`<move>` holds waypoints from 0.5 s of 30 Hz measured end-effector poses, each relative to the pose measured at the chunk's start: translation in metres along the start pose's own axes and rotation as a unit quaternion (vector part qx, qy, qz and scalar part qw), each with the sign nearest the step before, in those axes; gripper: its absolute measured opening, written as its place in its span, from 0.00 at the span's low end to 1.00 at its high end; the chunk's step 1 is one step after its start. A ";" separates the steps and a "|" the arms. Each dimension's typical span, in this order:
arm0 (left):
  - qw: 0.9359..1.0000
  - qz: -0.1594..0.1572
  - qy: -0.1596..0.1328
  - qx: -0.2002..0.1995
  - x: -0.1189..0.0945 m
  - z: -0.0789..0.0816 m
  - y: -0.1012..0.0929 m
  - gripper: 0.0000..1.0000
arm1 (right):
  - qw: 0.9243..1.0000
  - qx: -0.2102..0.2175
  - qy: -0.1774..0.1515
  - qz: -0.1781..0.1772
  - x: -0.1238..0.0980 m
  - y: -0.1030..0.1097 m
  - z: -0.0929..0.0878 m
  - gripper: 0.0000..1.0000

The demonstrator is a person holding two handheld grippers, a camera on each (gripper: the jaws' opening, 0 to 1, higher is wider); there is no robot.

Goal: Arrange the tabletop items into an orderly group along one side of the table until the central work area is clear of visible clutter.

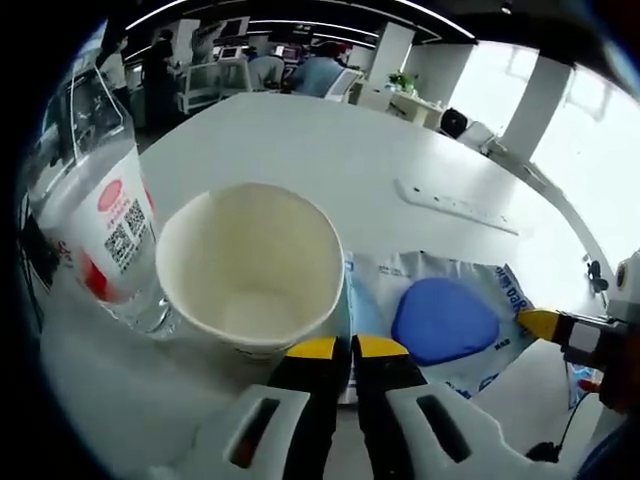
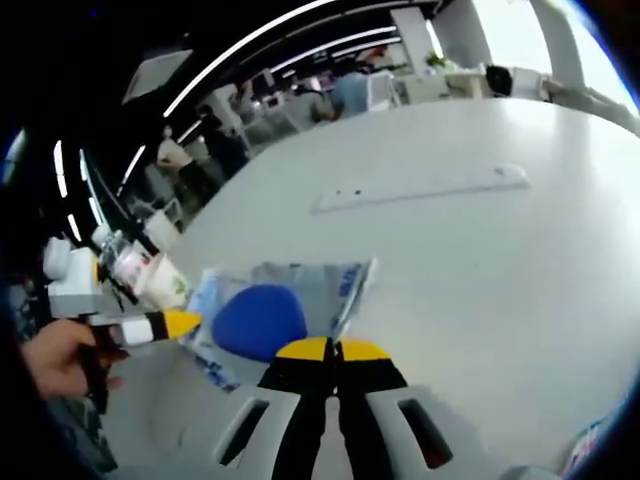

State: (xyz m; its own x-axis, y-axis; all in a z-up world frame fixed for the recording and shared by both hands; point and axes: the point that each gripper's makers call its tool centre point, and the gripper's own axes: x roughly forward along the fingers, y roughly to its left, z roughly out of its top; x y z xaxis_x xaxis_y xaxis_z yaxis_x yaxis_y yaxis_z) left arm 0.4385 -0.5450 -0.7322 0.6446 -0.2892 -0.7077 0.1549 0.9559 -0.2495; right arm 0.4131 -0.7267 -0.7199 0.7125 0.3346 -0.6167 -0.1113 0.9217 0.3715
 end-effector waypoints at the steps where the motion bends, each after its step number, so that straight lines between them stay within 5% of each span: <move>1: 1.000 0.000 0.000 0.000 0.000 0.000 0.000 0.03 | 1.000 0.000 0.001 0.000 0.000 0.000 0.000 0.00; 15: 1.000 0.003 0.001 -0.002 0.000 0.000 0.001 0.05 | 1.000 -0.006 0.006 -0.001 0.001 -0.003 -0.002 0.00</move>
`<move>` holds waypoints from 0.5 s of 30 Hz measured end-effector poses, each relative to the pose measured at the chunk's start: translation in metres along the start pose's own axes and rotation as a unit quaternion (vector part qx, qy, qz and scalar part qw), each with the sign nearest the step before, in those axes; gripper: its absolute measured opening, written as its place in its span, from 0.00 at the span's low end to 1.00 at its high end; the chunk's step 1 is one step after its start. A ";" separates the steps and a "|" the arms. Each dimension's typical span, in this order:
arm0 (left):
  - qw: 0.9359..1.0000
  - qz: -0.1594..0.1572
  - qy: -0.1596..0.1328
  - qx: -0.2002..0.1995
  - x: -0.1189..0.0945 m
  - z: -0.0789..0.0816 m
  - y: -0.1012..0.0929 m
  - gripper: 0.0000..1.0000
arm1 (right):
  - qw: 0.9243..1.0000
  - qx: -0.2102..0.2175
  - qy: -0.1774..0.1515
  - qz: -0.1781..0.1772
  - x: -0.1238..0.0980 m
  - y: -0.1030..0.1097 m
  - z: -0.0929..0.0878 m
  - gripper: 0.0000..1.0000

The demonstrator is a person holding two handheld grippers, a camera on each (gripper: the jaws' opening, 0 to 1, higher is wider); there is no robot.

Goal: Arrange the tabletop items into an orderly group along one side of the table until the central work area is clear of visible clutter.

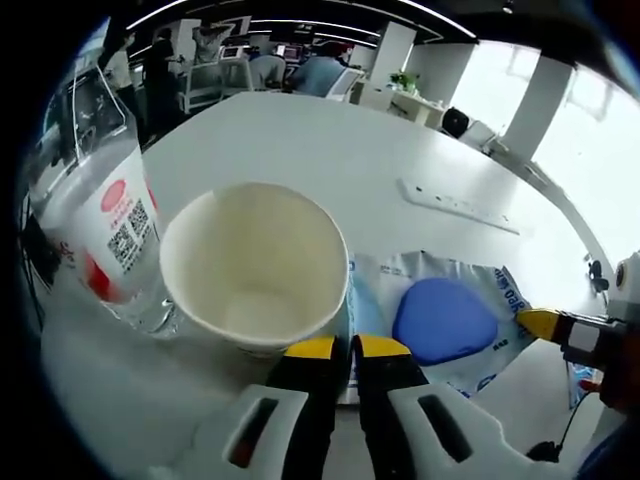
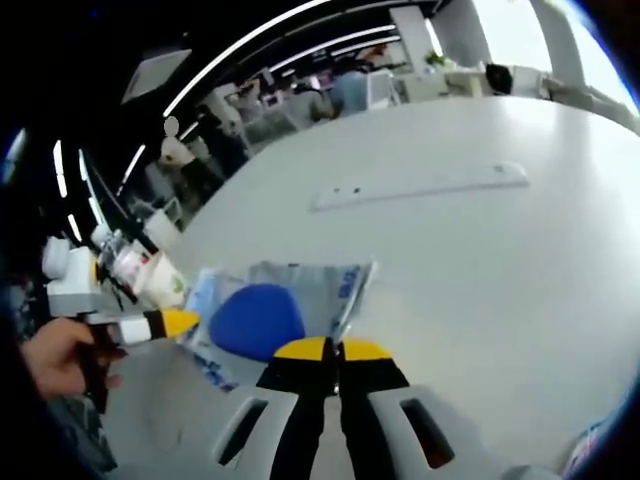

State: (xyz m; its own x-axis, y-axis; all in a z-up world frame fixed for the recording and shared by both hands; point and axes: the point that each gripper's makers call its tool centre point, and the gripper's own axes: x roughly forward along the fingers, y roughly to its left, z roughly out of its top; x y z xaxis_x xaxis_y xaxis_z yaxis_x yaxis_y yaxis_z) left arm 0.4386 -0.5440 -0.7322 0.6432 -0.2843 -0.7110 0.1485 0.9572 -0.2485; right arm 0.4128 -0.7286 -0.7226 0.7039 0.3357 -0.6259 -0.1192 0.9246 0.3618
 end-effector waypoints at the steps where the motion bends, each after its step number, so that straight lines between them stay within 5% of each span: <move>1: 1.000 0.000 0.000 0.000 0.000 0.000 0.000 0.05 | 1.000 0.002 -0.001 0.001 0.000 0.000 0.000 0.00; 15: 1.000 0.008 0.004 0.000 -0.001 -0.002 0.001 0.10 | 1.000 -0.004 0.001 0.005 -0.001 0.000 0.000 0.05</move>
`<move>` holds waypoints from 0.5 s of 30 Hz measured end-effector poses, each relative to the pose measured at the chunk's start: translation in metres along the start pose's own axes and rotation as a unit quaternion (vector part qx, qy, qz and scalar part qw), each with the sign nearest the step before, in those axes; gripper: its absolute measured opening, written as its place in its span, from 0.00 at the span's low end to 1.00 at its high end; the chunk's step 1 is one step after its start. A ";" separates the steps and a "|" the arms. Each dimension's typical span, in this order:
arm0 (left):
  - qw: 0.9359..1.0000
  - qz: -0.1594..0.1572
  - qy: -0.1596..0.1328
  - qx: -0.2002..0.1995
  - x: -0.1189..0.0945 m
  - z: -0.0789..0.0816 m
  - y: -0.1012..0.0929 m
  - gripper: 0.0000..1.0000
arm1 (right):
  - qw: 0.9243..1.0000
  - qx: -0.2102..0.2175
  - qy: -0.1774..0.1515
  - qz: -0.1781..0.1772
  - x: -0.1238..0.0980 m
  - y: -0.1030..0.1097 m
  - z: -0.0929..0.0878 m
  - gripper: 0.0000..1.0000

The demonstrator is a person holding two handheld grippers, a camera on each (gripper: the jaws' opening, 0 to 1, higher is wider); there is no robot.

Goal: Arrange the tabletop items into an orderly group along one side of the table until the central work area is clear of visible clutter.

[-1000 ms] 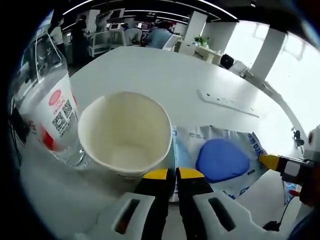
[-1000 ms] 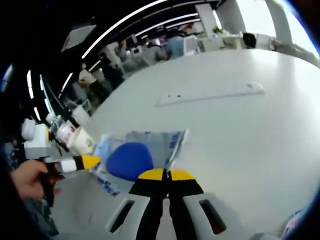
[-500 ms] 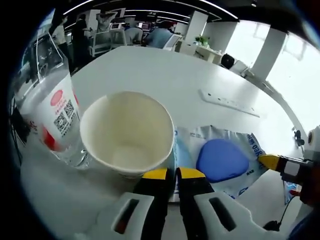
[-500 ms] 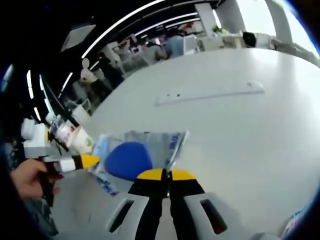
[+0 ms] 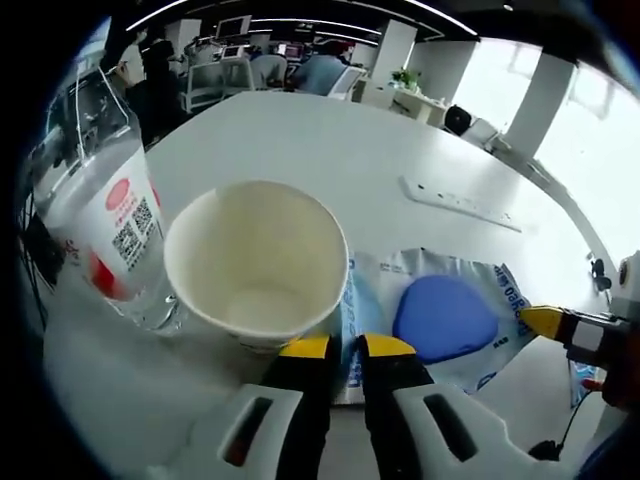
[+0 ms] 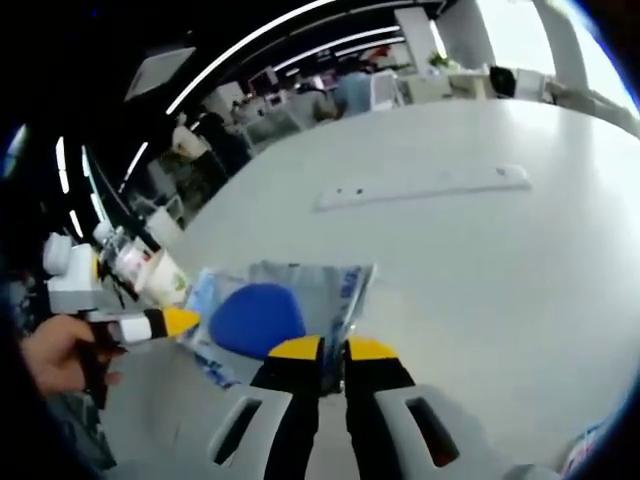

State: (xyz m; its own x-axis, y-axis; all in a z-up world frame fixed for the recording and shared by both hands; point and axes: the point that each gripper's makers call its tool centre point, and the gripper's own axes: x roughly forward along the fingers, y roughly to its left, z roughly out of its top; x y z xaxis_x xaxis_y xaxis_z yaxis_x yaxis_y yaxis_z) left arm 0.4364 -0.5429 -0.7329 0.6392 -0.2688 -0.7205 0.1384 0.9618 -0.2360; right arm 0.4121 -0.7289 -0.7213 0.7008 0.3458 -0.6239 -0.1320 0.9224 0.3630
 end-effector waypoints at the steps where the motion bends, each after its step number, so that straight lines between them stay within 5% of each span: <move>1: 1.000 0.002 -0.003 0.002 -0.001 0.001 0.000 0.10 | 1.000 0.001 0.000 0.000 0.000 0.000 0.000 0.05; 15: 1.000 0.001 -0.007 0.007 -0.007 0.004 -0.001 0.11 | 1.000 0.002 -0.007 -0.004 -0.007 0.000 0.001 0.08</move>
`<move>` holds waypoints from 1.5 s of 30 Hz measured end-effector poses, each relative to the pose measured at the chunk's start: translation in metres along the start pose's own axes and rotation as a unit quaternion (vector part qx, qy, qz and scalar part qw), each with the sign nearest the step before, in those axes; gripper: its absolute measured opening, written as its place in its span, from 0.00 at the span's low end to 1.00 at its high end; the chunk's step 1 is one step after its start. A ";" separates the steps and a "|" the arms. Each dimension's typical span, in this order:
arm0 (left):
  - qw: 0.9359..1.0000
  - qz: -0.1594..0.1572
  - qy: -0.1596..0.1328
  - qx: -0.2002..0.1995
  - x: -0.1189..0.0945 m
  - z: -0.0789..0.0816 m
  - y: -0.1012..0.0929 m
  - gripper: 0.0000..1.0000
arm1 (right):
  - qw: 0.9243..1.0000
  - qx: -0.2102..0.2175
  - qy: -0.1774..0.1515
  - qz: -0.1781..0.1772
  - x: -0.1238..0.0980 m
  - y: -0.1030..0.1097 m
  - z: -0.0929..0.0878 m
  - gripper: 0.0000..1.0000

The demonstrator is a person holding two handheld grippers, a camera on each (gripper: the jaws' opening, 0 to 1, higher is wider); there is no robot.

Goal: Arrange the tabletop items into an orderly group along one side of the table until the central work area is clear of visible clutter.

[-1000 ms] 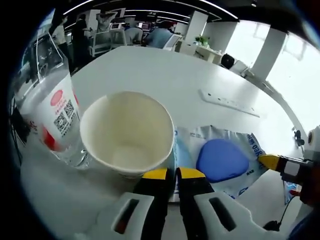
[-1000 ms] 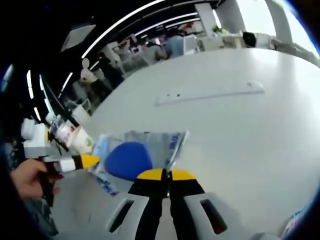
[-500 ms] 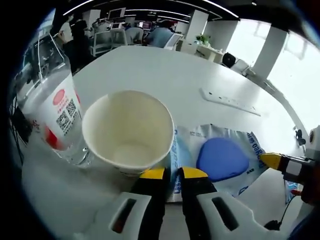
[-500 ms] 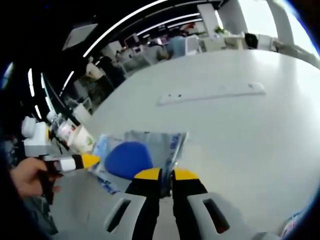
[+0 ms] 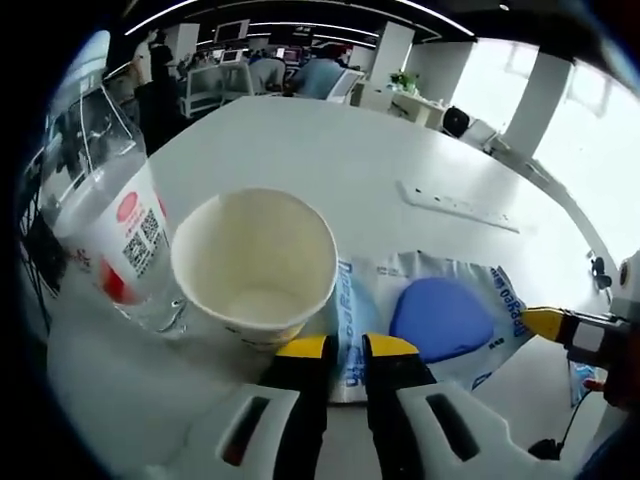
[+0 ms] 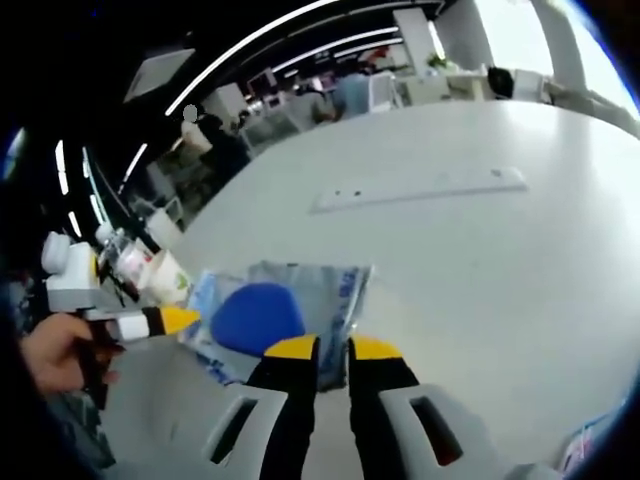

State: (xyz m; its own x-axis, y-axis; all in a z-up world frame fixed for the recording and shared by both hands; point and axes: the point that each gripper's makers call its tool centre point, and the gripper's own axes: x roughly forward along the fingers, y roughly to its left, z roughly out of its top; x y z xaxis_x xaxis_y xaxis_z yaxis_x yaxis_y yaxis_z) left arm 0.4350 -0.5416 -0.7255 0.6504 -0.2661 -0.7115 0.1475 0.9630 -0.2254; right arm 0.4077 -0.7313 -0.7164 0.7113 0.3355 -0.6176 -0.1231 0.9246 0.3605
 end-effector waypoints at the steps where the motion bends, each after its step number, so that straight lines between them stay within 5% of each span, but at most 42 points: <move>1: 1.000 0.000 0.000 0.000 0.000 0.000 0.000 0.10 | 1.000 0.001 -0.002 -0.001 -0.001 0.000 0.001 0.08; 13: 1.000 0.002 -0.016 0.001 -0.024 -0.001 0.004 0.10 | 1.000 0.002 -0.027 -0.005 -0.017 -0.001 0.016 0.09; 26: 0.999 0.010 -0.026 -0.029 -0.060 -0.033 0.022 0.09 | 0.999 0.008 -0.036 -0.019 -0.047 -0.013 0.004 0.10; 45: 0.998 -0.046 -0.032 0.001 -0.067 -0.051 -0.032 0.09 | 0.998 0.011 -0.027 -0.051 -0.090 -0.044 -0.030 0.11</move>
State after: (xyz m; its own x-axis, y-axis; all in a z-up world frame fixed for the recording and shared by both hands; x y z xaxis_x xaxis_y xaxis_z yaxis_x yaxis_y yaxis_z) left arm 0.3488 -0.5572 -0.7047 0.6807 -0.3499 -0.6436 0.2093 0.9348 -0.2868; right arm 0.3280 -0.7966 -0.6972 0.7557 0.2285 -0.6138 -0.0323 0.9490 0.3135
